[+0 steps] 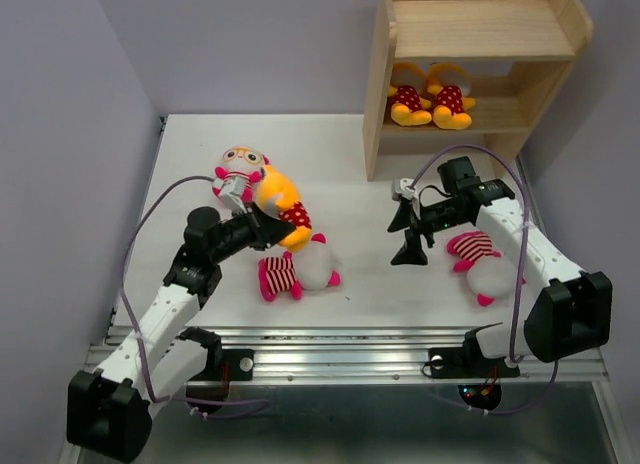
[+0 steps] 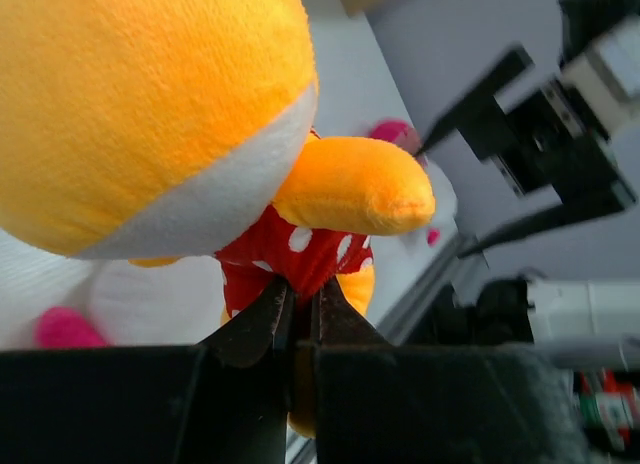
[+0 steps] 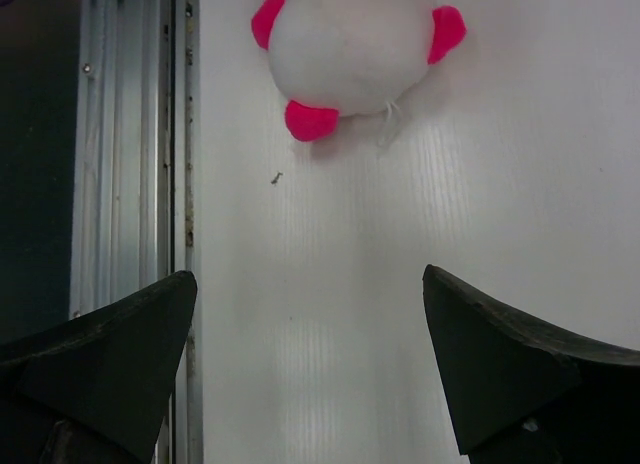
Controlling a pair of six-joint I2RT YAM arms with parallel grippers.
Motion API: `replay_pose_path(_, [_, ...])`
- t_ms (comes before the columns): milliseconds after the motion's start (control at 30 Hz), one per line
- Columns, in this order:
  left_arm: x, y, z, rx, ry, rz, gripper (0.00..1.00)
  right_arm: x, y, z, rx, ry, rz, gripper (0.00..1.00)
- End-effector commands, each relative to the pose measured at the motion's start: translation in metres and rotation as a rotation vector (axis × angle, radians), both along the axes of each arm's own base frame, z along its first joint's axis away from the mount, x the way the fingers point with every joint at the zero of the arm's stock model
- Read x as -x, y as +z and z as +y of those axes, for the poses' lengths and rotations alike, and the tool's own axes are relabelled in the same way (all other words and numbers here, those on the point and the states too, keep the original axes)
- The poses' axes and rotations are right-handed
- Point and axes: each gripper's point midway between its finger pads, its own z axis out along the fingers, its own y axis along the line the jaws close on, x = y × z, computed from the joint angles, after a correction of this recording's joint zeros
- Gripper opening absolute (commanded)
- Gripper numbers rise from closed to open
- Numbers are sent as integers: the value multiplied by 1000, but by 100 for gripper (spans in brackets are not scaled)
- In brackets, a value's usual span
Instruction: Place and organize the stuffed toys onto the shelf
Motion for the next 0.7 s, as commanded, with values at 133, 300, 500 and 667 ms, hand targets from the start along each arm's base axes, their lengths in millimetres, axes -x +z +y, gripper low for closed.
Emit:
replay_pose_path(133, [28, 38, -91, -11, -383, -226, 0, -24, 66, 79, -165, -156, 150, 100])
replay_pose_path(300, [29, 49, -120, 21, -434, -248, 0, -55, 88, 87, -265, -407, 161, 100])
replay_pose_path(500, [33, 47, -136, 48, -467, -235, 0, -58, 74, 99, -268, -560, 393, 100])
replay_pose_path(667, [36, 49, -142, 58, -488, -242, 0, -45, 74, 114, -305, -517, 465, 97])
